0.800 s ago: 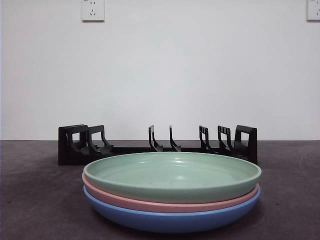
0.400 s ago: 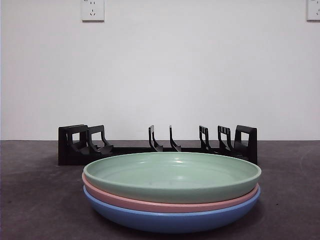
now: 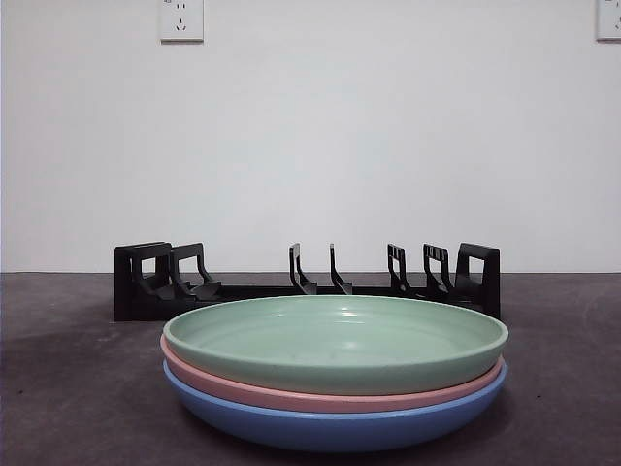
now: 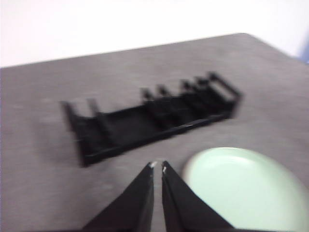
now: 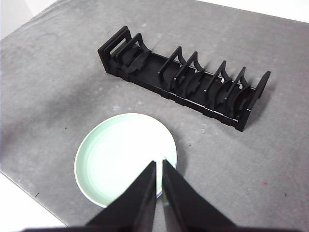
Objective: Place the plate
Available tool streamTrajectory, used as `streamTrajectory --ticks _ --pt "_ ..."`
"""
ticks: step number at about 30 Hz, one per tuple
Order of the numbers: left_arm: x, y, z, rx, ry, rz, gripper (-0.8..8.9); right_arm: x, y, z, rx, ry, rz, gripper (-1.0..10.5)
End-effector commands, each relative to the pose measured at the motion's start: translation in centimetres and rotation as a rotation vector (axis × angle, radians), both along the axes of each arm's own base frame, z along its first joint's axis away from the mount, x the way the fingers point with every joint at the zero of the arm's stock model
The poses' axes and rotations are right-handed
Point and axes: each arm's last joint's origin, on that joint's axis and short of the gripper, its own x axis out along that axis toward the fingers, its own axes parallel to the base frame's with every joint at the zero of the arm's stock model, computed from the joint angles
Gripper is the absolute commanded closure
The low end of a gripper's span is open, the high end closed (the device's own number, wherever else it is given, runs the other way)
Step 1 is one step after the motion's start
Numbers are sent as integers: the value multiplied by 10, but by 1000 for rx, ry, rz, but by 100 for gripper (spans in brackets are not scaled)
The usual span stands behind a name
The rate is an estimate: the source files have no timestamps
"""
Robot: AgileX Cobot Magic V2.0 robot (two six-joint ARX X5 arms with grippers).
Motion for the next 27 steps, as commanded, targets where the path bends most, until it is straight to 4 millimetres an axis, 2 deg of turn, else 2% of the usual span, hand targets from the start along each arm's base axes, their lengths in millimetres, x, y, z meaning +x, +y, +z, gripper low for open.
streamTrajectory --ticks 1,3,6,9,12,18,27 --pt "5 6 -48 36 -70 68 787 -1 0 5 22 -15 5 928" --pt "5 12 -79 21 -88 134 787 -1 0 5 22 -15 5 928" --pt "6 18 -115 19 -109 198 787 -1 0 5 22 -15 5 928" --pt "6 22 -140 2 -103 248 787 -1 0 5 22 -15 5 928" --pt "7 26 -156 -32 -71 335 787 -1 0 5 22 -15 5 928" --pt "9 30 -172 -18 -86 416 787 -1 0 5 22 -15 5 928" --pt "10 31 -173 -7 -120 444 787 -1 0 5 22 -15 5 928"
